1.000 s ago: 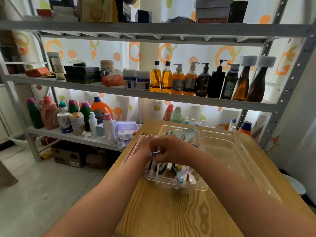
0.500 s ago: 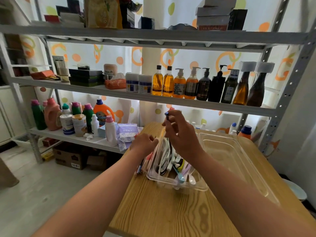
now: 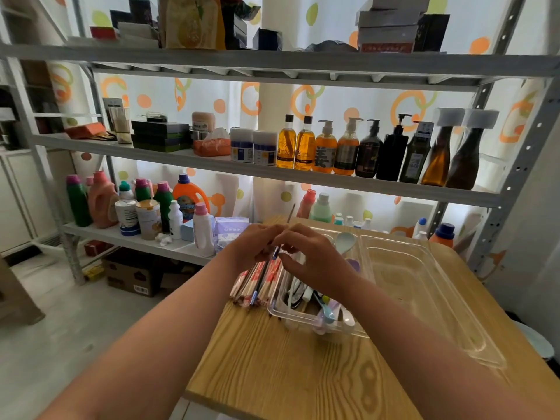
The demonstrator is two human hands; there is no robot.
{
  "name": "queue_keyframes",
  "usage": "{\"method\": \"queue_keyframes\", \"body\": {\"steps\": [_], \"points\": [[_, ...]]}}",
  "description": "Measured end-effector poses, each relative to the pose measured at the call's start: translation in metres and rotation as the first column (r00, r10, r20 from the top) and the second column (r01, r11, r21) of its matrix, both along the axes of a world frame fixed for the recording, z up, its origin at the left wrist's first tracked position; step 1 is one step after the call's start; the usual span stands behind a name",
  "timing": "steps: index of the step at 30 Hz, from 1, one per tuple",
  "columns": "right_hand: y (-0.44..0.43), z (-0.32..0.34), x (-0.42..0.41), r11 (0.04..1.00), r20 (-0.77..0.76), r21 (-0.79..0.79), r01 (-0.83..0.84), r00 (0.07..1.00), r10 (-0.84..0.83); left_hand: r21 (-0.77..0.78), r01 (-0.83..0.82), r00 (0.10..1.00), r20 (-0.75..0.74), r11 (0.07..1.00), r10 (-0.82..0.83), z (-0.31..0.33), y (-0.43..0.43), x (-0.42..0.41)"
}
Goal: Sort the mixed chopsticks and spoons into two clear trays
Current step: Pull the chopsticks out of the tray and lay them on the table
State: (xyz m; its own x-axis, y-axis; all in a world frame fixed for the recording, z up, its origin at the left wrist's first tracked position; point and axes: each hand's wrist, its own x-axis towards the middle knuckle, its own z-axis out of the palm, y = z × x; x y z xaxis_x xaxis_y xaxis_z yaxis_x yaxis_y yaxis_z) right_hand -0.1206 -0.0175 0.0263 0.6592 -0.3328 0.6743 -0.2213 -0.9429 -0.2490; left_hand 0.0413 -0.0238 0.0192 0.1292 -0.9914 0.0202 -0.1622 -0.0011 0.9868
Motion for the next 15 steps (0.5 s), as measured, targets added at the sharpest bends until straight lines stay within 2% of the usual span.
{"method": "queue_keyframes", "body": {"steps": [2,3,5,7,9,12,15], "points": [[-0.003,-0.002,-0.002,0.997,-0.047,0.047,0.064,0.997,-0.061,-0.024,-0.064,0.998,-0.011,0.998,0.064,-0.006,-0.003,0.005],[-0.005,-0.003,-0.003,0.994,-0.091,0.053,0.100,0.991,-0.095,-0.021,-0.112,0.993,0.029,0.993,0.113,-0.012,-0.006,0.010],[-0.011,-0.004,-0.007,0.982,-0.232,0.070,0.175,0.960,-0.154,-0.016,-0.231,0.943,0.241,0.973,0.228,-0.023,-0.013,0.020],[-0.016,-0.008,-0.011,0.963,-0.423,0.096,0.251,0.886,-0.189,-0.030,-0.310,0.821,0.495,0.950,0.284,-0.034,-0.017,0.028],[-0.018,-0.012,-0.014,0.950,-0.584,0.080,0.301,0.787,-0.200,-0.054,-0.334,0.717,0.633,0.941,0.291,-0.039,-0.015,0.029],[-0.016,-0.018,-0.014,0.952,-0.734,0.014,0.304,0.651,-0.197,-0.047,-0.343,0.633,0.726,0.938,0.268,-0.047,-0.016,0.029],[-0.014,-0.021,-0.010,0.960,-0.820,-0.011,0.281,0.546,-0.169,-0.042,-0.372,0.582,0.767,0.927,0.269,-0.056,-0.021,0.028]]}}
